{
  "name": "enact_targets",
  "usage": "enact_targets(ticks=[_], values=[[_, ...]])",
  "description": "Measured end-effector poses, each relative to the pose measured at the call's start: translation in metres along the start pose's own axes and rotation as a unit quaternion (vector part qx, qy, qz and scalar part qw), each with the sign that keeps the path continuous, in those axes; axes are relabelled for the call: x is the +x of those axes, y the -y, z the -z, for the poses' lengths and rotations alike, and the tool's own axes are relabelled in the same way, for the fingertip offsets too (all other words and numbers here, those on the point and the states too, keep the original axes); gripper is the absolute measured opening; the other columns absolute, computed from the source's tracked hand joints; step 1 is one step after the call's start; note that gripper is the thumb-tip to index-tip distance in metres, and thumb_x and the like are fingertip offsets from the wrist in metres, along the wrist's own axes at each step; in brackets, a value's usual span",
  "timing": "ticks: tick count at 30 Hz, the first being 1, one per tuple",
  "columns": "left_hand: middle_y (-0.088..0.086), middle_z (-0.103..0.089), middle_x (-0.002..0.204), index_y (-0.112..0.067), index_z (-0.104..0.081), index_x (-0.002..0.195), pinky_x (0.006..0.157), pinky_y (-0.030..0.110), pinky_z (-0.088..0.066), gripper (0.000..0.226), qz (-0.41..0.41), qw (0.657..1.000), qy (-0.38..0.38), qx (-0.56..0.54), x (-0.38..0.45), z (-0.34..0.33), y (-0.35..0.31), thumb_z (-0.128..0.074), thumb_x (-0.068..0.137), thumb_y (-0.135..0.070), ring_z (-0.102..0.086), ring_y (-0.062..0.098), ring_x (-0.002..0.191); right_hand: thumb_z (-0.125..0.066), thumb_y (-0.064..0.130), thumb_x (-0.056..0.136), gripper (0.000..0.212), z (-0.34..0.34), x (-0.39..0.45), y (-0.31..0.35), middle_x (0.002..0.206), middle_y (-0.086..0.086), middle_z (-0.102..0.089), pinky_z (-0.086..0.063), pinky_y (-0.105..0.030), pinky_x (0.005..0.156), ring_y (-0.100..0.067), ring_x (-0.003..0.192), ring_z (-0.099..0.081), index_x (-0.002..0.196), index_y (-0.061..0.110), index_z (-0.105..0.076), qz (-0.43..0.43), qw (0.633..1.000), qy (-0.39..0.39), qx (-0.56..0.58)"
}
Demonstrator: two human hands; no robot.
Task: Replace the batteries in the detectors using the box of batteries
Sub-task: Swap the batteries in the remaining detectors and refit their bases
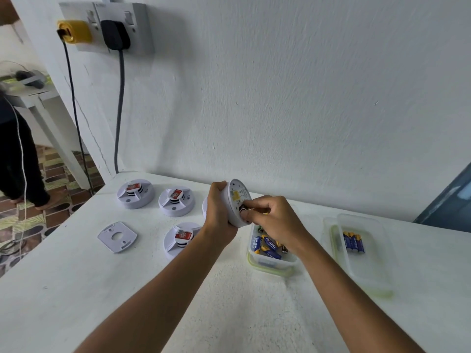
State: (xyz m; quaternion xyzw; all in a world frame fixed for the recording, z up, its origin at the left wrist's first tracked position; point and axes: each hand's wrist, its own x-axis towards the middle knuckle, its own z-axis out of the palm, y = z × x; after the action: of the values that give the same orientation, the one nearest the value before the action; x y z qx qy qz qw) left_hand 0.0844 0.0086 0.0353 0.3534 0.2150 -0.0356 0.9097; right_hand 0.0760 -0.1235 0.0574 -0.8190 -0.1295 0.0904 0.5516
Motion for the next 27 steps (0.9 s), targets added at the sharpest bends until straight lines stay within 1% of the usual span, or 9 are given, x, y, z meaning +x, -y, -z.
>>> enact_targets(ticks=[2,4,6,9,13,16,19,21,27], values=[[0.021,-0.06,0.109,-0.004,-0.057,0.126,0.078,0.046,-0.055,0.058,0.003,1.0,0.01,-0.002,-0.002,0.0,-0.001,-0.051,0.084,-0.042,-0.061,0.036,0.096,-0.083,0.024,0.072,0.043,0.003,0.002,-0.001,0.103,0.005,-0.07,-0.049,-0.021,0.077,-0.007,0.091,-0.065,0.112,0.022,-0.069,-0.031,0.997,-0.024,0.069],[0.024,-0.061,0.118,-0.006,-0.059,0.125,0.085,0.052,-0.054,0.057,0.006,1.0,0.018,-0.007,-0.002,-0.001,-0.002,-0.052,0.082,-0.042,-0.062,0.038,0.104,-0.088,0.032,0.062,0.067,0.004,0.004,-0.005,0.111,0.001,-0.06,-0.049,-0.03,0.08,-0.016,0.101,-0.06,0.121,0.026,-0.057,-0.086,0.988,-0.058,0.111],[0.023,-0.062,0.122,-0.008,-0.059,0.128,0.092,0.053,-0.05,0.059,0.016,0.999,0.028,0.0,-0.004,-0.003,-0.003,-0.052,0.081,-0.043,-0.059,0.038,0.111,-0.09,0.038,0.051,0.095,0.004,0.004,-0.008,0.118,-0.003,-0.054,-0.047,-0.029,0.074,-0.021,0.107,-0.056,0.133,0.028,-0.043,-0.13,0.979,-0.053,0.147],[0.018,-0.061,0.113,-0.008,-0.06,0.124,0.091,0.047,-0.047,0.056,0.036,0.997,0.069,0.023,-0.011,-0.01,-0.005,-0.044,0.085,-0.045,-0.056,0.034,0.107,-0.09,0.039,0.035,0.119,0.005,0.006,-0.009,0.117,-0.006,-0.063,-0.039,-0.027,0.059,-0.02,0.093,-0.058,0.14,0.029,-0.037,-0.153,0.963,0.003,0.222],[0.017,-0.065,0.105,-0.01,-0.066,0.108,0.086,0.045,-0.047,0.05,0.054,0.991,0.113,0.049,-0.016,-0.011,-0.012,-0.038,0.088,-0.045,-0.058,0.032,0.1,-0.091,0.036,0.044,0.111,0.005,0.007,-0.009,0.116,-0.002,-0.067,-0.044,-0.032,0.066,-0.02,0.095,-0.062,0.141,0.031,-0.037,-0.148,0.963,0.034,0.223],[0.018,-0.07,0.098,-0.009,-0.073,0.096,0.085,0.047,-0.048,0.05,0.081,0.987,0.129,0.051,-0.018,-0.008,-0.017,-0.039,0.087,-0.045,-0.062,0.033,0.094,-0.087,0.034,0.058,0.096,0.004,0.004,-0.008,0.121,-0.002,-0.065,-0.053,-0.03,0.071,-0.022,0.104,-0.065,0.141,0.031,-0.038,-0.085,0.97,0.038,0.224],[0.018,-0.071,0.094,-0.007,-0.077,0.085,0.091,0.046,-0.043,0.057,0.108,0.98,0.162,0.031,-0.02,-0.006,-0.021,-0.035,0.089,-0.045,-0.06,0.033,0.092,-0.075,0.018,0.068,0.072,0.013,0.002,0.001,0.115,-0.005,-0.068,-0.057,-0.037,0.077,-0.024,0.103,-0.068,0.134,0.025,-0.049,-0.039,0.939,0.072,0.333],[0.018,-0.071,0.095,-0.007,-0.077,0.085,0.091,0.046,-0.041,0.058,0.116,0.977,0.176,0.026,-0.022,-0.005,-0.023,-0.033,0.089,-0.045,-0.059,0.033,0.093,-0.073,0.007,0.07,0.065,0.016,0.001,0.002,0.114,-0.009,-0.069,-0.058,-0.038,0.075,-0.025,0.102,-0.068,0.13,0.021,-0.054,-0.016,0.941,0.087,0.328],[0.017,-0.069,0.095,-0.008,-0.076,0.086,0.092,0.047,-0.04,0.057,0.124,0.976,0.17,0.05,-0.027,-0.005,-0.025,-0.032,0.089,-0.044,-0.059,0.033,0.092,-0.073,0.003,0.079,0.048,0.008,-0.006,0.0,0.104,-0.007,-0.073,-0.059,-0.039,0.074,-0.024,0.096,-0.071,0.125,0.016,-0.062,0.023,0.963,0.0,0.269]])
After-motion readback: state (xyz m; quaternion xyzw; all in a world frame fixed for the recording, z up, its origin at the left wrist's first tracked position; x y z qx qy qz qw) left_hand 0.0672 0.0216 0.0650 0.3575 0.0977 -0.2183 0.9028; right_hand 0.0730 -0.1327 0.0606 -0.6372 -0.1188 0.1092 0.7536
